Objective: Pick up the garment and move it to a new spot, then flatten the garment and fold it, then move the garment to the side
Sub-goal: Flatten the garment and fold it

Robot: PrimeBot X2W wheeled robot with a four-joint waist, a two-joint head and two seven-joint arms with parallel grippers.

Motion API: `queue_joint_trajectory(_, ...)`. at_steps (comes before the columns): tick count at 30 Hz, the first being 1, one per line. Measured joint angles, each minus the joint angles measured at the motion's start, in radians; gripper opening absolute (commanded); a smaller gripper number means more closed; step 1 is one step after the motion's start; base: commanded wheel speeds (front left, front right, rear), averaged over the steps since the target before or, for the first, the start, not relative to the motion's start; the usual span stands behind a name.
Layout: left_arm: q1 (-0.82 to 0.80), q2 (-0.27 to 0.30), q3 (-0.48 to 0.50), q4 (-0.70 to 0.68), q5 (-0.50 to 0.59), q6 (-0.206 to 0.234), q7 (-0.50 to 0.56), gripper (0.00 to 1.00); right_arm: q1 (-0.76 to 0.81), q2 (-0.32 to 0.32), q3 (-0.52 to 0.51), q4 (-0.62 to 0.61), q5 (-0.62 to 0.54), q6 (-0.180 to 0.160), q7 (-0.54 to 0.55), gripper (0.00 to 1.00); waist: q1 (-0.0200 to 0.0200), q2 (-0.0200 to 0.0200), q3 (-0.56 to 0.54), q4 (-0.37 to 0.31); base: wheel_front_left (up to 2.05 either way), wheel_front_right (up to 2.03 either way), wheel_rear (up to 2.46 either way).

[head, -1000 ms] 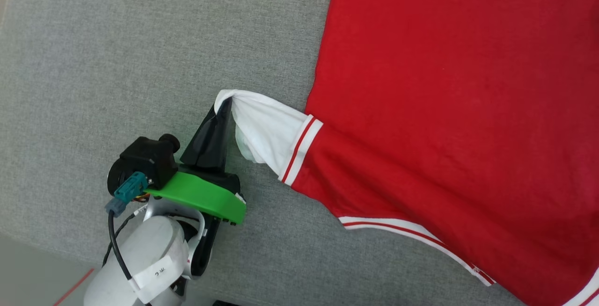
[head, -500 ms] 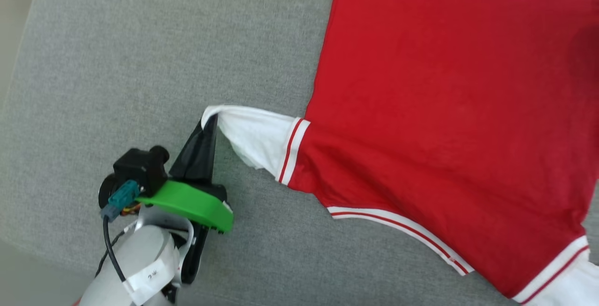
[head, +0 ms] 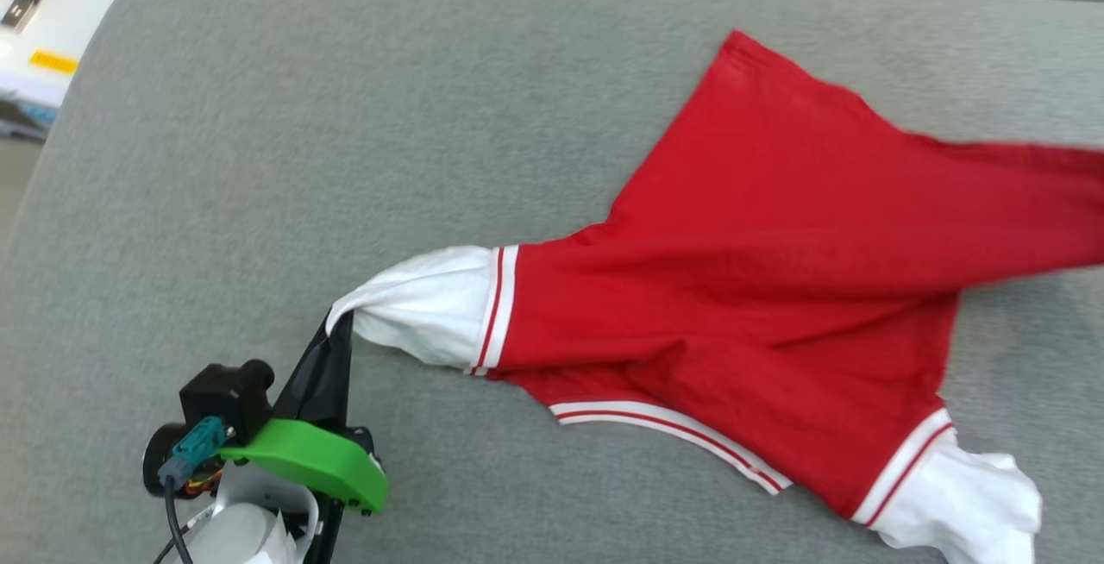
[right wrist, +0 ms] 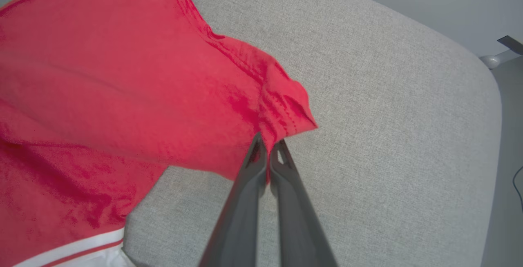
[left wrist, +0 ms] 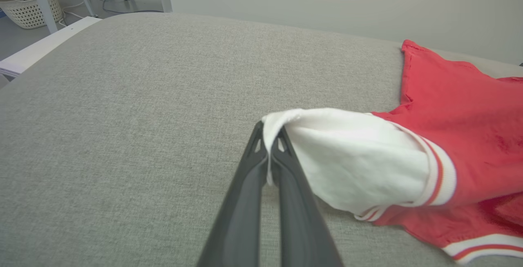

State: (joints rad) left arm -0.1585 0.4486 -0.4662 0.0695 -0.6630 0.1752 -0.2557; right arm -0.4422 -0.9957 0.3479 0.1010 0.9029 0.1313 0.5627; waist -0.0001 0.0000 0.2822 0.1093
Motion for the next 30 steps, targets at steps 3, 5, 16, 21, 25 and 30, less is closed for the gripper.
queue_joint_trajectory(3, 0.021, 0.009, 0.004, -0.008, -0.005, 0.010, 0.001, 0.00, 0.149, 0.004, -0.054, -0.029, 0.007, 0.000, -0.022, 0.00, 0.0000, 0.0000, -0.027, -0.036, 0.00, 0.00, 0.00)
queue_joint_trajectory(5, 0.029, 0.013, 0.004, -0.015, -0.006, 0.016, 0.002, 0.00, 0.243, 0.018, -0.093, -0.045, 0.007, 0.000, -0.032, 0.00, 0.0000, 0.0000, -0.043, -0.057, 0.00, 0.00, 0.00)
queue_joint_trajectory(16, 0.036, 0.025, -0.004, -0.043, -0.005, 0.028, 0.019, 0.00, 0.666, 0.271, -0.231, -0.059, -0.028, 0.000, -0.020, 0.00, 0.0000, 0.0000, -0.086, -0.117, 0.00, 0.00, 0.00)
queue_joint_trajectory(21, 0.036, 0.026, -0.009, -0.044, -0.004, 0.033, 0.021, 0.00, 0.676, 0.324, -0.228, -0.020, -0.076, 0.000, -0.019, 0.30, 0.0000, 0.0000, -0.080, -0.110, 0.00, 0.00, 0.00)
queue_joint_trajectory(25, 0.036, 0.028, -0.010, -0.047, -0.004, 0.041, 0.026, 0.00, 0.659, 0.331, -0.271, -0.028, -0.121, 0.000, -0.064, 1.00, 0.0000, 0.0000, -0.090, -0.112, 0.00, 0.00, 0.00)
queue_joint_trajectory(30, 0.036, 0.032, -0.015, -0.061, -0.004, 0.041, 0.029, 0.00, 0.584, 0.286, -0.366, -0.126, -0.155, 0.000, -0.120, 1.00, 0.0000, 0.0000, -0.096, -0.107, 0.00, 0.00, 0.00)
